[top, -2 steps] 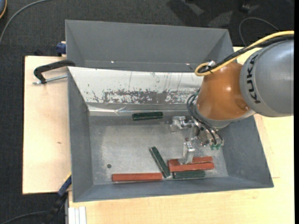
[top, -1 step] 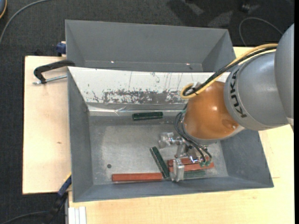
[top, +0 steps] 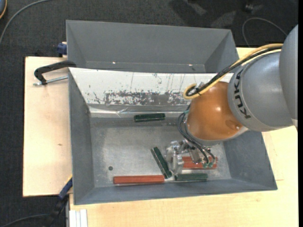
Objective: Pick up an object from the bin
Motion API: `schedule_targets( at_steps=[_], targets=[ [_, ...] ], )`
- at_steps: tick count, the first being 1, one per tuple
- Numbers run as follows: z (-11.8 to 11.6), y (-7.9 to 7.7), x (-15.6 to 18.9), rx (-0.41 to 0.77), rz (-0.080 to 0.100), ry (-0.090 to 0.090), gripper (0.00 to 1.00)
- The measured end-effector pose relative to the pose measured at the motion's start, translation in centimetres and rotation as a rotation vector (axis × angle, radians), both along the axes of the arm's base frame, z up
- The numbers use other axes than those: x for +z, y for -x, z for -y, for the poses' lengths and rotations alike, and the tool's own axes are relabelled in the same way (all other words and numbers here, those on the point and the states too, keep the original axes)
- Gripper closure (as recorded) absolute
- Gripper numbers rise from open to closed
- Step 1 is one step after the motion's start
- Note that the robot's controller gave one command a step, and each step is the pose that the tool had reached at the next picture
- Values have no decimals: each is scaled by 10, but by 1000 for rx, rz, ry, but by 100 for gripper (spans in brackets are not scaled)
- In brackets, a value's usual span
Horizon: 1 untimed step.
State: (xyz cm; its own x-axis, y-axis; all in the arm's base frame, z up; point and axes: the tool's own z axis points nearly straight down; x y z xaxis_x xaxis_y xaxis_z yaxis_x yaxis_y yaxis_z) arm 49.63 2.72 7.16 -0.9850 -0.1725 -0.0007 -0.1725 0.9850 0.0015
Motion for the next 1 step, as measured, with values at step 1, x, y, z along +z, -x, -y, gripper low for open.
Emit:
schedule_targets(
  at_steps=[1],
  targets=[
    [0, -1, -1, 0, 3, 0, 0]
  ],
)
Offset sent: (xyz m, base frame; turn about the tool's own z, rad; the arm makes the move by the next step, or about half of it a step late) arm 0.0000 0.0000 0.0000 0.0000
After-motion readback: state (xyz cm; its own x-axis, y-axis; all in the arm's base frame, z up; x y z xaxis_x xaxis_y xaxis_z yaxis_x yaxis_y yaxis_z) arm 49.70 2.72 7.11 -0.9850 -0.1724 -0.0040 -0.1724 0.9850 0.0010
